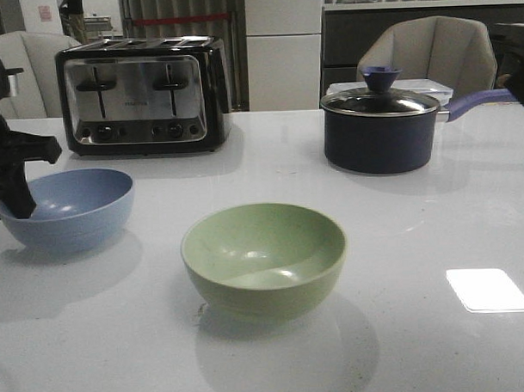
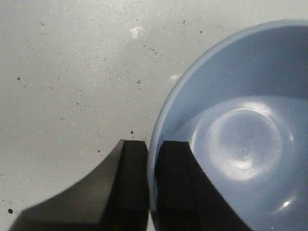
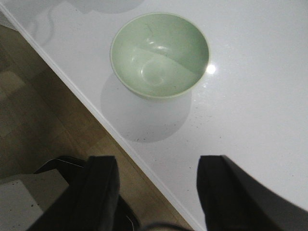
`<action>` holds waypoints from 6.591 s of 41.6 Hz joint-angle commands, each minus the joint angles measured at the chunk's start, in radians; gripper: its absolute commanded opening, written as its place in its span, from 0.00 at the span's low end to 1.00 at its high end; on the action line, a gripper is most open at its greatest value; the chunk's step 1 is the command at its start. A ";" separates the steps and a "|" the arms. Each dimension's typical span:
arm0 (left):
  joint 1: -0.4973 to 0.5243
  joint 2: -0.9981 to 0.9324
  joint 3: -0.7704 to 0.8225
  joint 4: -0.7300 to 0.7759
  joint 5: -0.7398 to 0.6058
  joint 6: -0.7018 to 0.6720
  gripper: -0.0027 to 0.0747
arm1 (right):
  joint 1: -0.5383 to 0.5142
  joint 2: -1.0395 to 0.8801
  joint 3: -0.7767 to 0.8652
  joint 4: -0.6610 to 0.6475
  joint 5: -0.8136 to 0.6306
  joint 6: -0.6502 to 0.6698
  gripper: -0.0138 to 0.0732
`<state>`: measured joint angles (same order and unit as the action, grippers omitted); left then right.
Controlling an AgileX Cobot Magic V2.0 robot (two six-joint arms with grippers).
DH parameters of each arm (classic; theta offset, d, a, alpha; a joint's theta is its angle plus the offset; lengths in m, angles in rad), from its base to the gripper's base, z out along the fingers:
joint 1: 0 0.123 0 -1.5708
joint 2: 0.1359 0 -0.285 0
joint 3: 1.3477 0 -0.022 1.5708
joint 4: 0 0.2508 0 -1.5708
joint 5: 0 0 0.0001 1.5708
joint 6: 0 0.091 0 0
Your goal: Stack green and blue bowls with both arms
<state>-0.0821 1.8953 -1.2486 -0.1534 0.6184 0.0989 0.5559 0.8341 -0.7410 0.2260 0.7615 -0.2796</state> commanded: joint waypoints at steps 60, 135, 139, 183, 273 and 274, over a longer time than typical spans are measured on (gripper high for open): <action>-0.520 -0.145 -0.229 -0.070 0.144 0.087 0.15 | -0.001 -0.006 -0.028 0.004 -0.058 -0.010 0.71; -0.520 -0.222 -0.249 0.021 0.231 0.087 0.61 | -0.001 -0.006 -0.028 0.004 -0.058 -0.010 0.71; -0.520 -0.308 -0.243 0.026 0.256 0.087 0.61 | -0.001 -0.006 -0.028 0.004 -0.058 -0.010 0.71; -0.520 -1.275 0.512 0.030 0.180 0.081 0.61 | -0.001 -0.006 -0.028 0.008 -0.054 -0.010 0.71; -0.012 -1.703 0.802 0.048 -0.205 0.081 0.16 | -0.006 -0.006 -0.028 -0.002 -0.052 0.027 0.22; 0.006 -1.720 0.824 0.048 -0.221 0.081 0.15 | -0.006 -0.006 -0.028 -0.002 -0.052 0.027 0.22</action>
<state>-0.1263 0.2230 -0.4507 -0.0978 0.5408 0.1864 0.5559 0.8341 -0.7410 0.2202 0.7638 -0.2520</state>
